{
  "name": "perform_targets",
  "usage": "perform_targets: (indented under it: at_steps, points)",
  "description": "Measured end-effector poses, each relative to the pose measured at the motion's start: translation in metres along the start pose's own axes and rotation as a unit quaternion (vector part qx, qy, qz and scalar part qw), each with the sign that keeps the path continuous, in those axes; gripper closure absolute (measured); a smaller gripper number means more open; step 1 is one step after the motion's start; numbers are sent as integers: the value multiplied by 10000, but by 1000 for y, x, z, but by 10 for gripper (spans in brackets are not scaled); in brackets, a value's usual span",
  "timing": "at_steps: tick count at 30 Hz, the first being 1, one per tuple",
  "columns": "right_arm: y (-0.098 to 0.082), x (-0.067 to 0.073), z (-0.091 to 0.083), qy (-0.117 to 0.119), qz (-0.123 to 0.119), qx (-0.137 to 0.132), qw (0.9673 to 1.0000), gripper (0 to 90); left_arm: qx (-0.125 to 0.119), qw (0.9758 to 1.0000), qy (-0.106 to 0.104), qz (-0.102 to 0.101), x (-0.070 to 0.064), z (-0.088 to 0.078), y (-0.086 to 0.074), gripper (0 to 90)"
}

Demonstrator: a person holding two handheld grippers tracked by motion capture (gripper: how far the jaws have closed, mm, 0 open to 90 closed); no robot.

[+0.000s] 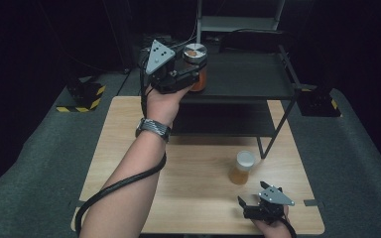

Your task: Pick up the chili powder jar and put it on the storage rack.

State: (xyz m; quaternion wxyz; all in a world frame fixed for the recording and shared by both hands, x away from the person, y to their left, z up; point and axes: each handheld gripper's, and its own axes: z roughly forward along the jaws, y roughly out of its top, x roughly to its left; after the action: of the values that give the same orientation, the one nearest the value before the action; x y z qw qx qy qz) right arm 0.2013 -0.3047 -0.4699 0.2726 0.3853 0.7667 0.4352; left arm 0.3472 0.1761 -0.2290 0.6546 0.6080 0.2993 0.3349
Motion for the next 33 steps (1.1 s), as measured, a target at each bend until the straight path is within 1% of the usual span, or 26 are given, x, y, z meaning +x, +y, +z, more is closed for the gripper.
perform_targets:
  at_steps: [3,8,19,22,28,30,31,33]
  points:
    - [0,1,0,-5,-21,2,10000,1,25,10000,-40,13,2,2,0,348]
    - [1,1,0,-6,-37,21,10000,1,87,9999,-43,32,2,4,0,348]
    - [0,1,0,-13,-28,-10,10000,0,4,9998,2,-176,4,7,-6,345]
    - [0,1,0,5,-35,1,10000,1,-2,9998,5,-192,4,6,-7,343]
    - [0,1,0,-3,-37,10,10000,1,34,9998,0,-177,4,6,-4,336]
    - [0,1,0,-1,-31,13,10000,1,83,9999,32,-52,2,7,-3,325]
    - [1,1,0,2,-30,13,10000,1,99,9999,30,-32,2,7,-3,317]
    - [1,1,0,4,-39,18,10000,1,104,9999,48,-102,2,7,-4,286]
